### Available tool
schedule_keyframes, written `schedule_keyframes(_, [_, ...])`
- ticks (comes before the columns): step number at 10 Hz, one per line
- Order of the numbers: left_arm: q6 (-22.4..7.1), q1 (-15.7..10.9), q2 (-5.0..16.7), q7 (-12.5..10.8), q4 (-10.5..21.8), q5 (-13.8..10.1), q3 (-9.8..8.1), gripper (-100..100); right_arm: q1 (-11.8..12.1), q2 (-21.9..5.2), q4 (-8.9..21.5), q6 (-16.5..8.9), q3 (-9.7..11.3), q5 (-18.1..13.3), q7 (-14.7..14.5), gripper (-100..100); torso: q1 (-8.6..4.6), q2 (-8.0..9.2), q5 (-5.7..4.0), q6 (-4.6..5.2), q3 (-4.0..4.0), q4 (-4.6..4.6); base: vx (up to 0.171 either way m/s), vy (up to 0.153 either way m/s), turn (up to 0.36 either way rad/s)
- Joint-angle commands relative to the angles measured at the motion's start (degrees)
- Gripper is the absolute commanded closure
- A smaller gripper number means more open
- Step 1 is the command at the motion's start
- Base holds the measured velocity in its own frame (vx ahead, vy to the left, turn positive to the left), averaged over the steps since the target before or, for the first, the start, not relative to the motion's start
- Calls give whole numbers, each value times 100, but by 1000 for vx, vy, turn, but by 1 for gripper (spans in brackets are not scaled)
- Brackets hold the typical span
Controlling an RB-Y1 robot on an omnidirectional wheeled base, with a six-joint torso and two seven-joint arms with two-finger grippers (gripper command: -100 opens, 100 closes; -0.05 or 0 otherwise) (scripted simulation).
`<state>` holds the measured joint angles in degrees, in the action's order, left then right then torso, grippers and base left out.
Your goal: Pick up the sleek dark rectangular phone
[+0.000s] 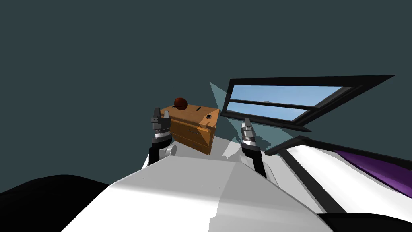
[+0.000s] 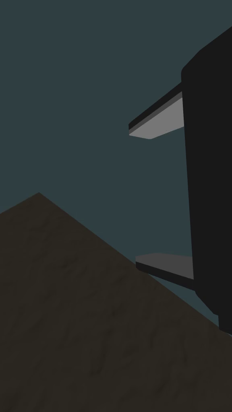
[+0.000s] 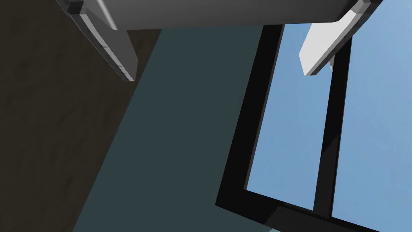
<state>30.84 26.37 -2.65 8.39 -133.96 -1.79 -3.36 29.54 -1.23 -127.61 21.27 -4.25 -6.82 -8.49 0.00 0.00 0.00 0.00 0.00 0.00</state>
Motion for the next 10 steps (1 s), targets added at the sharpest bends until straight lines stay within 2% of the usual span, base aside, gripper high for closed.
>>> schedule_keyframes(1, [0,0,0,0,0,0,0,0,-22,-177,37,68,-64,-55,-77,-100,0,0,0,0,0,0,-21,22,3])
schedule_keyframes(4, [0,-1,-1,0,0,0,1,0,-97,-644,178,337,-305,-282,-378,-100,22,17,5,0,9,4,-52,68,8])
schedule_keyframes(7, [0,-1,-1,0,0,0,1,0,-191,-1187,413,757,-662,-670,-842,-100,40,27,9,0,16,6,-69,113,28])
schedule_keyframes(8, [0,-1,-1,0,0,0,1,0,-191,-1264,413,757,-662,-670,-847,-100,43,24,10,-1,14,6,-41,91,10])
schedule_keyframes(10, [0,-1,-1,0,0,0,1,0,-249,-1653,617,1099,-934,-1008,-1210,-100,33,18,8,-1,11,4,-52,104,51])
